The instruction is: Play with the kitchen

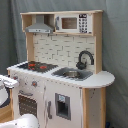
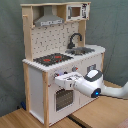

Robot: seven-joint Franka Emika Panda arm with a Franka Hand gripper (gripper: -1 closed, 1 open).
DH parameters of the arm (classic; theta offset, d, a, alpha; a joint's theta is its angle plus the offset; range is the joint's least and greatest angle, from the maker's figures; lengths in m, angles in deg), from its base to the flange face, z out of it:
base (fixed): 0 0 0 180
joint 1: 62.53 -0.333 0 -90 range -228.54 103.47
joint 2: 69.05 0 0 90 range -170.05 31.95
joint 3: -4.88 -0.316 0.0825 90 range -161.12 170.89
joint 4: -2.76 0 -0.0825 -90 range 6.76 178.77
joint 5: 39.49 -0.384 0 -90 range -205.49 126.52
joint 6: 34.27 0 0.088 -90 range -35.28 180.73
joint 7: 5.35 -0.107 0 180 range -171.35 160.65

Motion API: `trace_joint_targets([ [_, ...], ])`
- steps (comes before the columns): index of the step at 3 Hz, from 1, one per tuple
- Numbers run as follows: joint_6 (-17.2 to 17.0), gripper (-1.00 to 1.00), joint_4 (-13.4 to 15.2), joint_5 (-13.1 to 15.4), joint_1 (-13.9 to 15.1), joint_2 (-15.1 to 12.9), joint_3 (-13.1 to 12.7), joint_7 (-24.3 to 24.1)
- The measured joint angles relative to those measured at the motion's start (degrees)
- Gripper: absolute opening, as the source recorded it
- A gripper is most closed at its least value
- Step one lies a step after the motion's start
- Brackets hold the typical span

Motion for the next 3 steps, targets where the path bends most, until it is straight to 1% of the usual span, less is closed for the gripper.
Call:
trace_joint_targets([
  [1, 0.5, 1.0, 0.0, 0.0, 1.3, 0.0, -0.3, 5.8],
  [2, 3.8, 1.0, -2.8, -0.2, 4.8, -0.3, -1.7, 6.9],
  [3, 3.9, 1.0, -5.0, -0.6, 6.2, -0.4, -1.7, 3.1],
])
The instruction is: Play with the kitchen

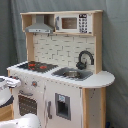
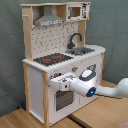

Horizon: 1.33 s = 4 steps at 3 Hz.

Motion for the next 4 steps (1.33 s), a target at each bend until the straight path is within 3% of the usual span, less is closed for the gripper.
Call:
trace_joint_targets([
  [1, 0.0, -1.0, 0.0, 0.0, 0.0, 0.0, 0.0, 0.0],
  [2, -0.6, -1.0, 0.9, 0.0, -0.3, 0.0, 0.2, -1.8],
  [4, -0.5, -1.0, 1.0, -0.1, -0.4, -0.7, 0.0, -14.6],
])
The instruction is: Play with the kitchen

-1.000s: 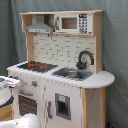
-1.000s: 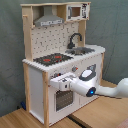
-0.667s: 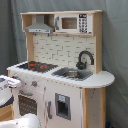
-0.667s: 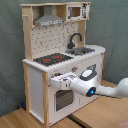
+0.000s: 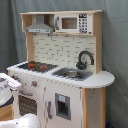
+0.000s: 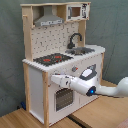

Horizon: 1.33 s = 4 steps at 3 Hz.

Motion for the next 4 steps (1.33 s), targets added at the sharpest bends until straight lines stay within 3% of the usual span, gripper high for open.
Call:
trace_joint_targets([
  [4, 4.8, -1.0, 1.7, -0.3, 0.1, -2.6, 0.0, -25.7],
])
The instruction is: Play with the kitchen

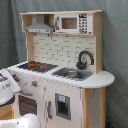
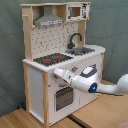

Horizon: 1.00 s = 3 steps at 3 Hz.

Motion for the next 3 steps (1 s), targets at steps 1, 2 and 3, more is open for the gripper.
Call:
trace_joint_targets([
  [1, 2.0, -1.0, 0.6, 0.0, 0.1, -0.3, 0.2, -5.4],
  [2, 4.6, -1.0, 1.3, 0.0, 0.3, -0.4, 0.5, -11.1],
  [3, 7.4, -1.0, 1.9, 0.0, 0.6, -0.4, 0.8, -16.1],
])
